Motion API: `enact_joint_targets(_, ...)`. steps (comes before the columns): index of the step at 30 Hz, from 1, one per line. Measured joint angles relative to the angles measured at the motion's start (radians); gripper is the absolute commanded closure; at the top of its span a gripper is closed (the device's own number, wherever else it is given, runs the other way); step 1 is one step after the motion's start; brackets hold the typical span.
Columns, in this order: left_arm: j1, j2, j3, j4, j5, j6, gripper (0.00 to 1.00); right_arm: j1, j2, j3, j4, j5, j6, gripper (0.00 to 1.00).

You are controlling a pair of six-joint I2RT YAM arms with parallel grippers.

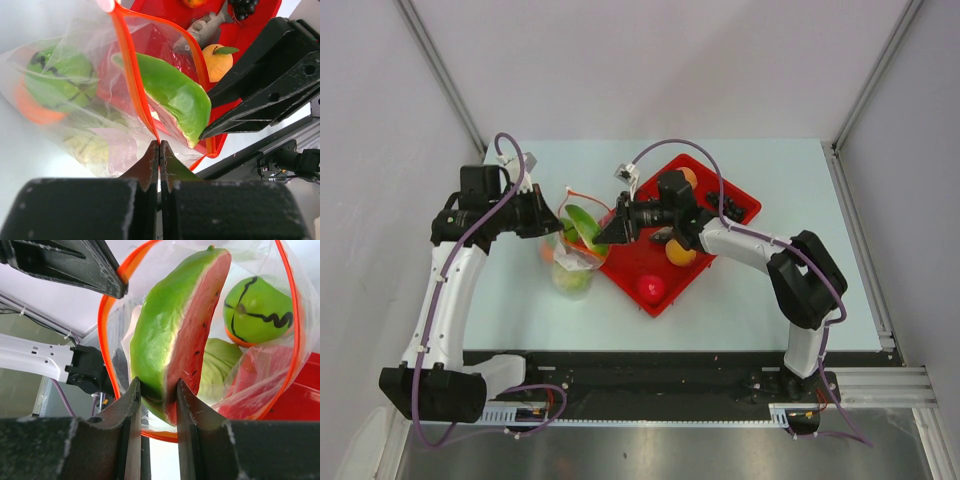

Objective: Place the food in the zip-top bag and seal the zipper
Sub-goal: Place the fake fruit in the zipper food storage bag.

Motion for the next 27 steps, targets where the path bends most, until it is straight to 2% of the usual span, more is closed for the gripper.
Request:
enact_joint_targets(1, 0.000, 0.000, 0.000, 0.000, 0.003, 0.000, 1.00, 0.000, -0.001, -0.001, -0.009, 0.000, -0.008, 0.94)
enact_joint_targets(2, 0.001, 0.000, 0.000, 0.000, 0.005, 0.000, 1.00, 0.000, -0.001, -0.002, -0.014, 0.002, -0.014, 0.84)
enact_joint_targets(3, 0.002, 0.000, 0.000, 0.000, 0.008, 0.000, 1.00, 0.001, -0.001, -0.002, -0.019, 0.003, -0.017, 0.71)
enact_joint_targets(4, 0.002, 0.000, 0.000, 0.000, 0.010, 0.000, 1.00, 0.002, -0.001, -0.002, -0.022, 0.004, -0.019, 0.48)
enact_joint_targets(6, 0.002, 0.000, 0.000, 0.000, 0.014, 0.000, 1.00, 0.005, -0.001, -0.002, -0.028, 0.009, -0.015, 0.29)
enact_joint_targets(7, 0.002, -0.001, 0.000, 0.000, 0.014, 0.000, 1.00, 0.007, -0.001, -0.002, -0.032, 0.011, -0.010, 0.16)
enact_joint_targets(9, 0.002, -0.002, 0.000, 0.000, 0.014, 0.000, 1.00, 0.009, -0.005, -0.002, -0.048, 0.016, 0.002, 0.01)
enact_joint_targets(14, 0.003, -0.003, 0.000, -0.001, 0.016, 0.001, 1.00, 0.004, -0.039, 0.018, -0.093, 0.026, 0.033, 0.02)
enact_joint_targets(22, 0.006, -0.004, 0.000, -0.018, 0.026, 0.001, 1.00, -0.030, -0.191, 0.072, -0.174, 0.046, -0.001, 0.16)
enact_joint_targets(25, 0.007, -0.005, 0.000, -0.019, 0.035, 0.001, 1.00, -0.045, -0.220, 0.105, -0.257, 0.095, -0.059, 0.14)
enact_joint_targets(27, 0.007, -0.006, 0.000, -0.021, 0.040, 0.001, 1.00, -0.047, -0.218, 0.131, -0.337, 0.147, -0.094, 0.07)
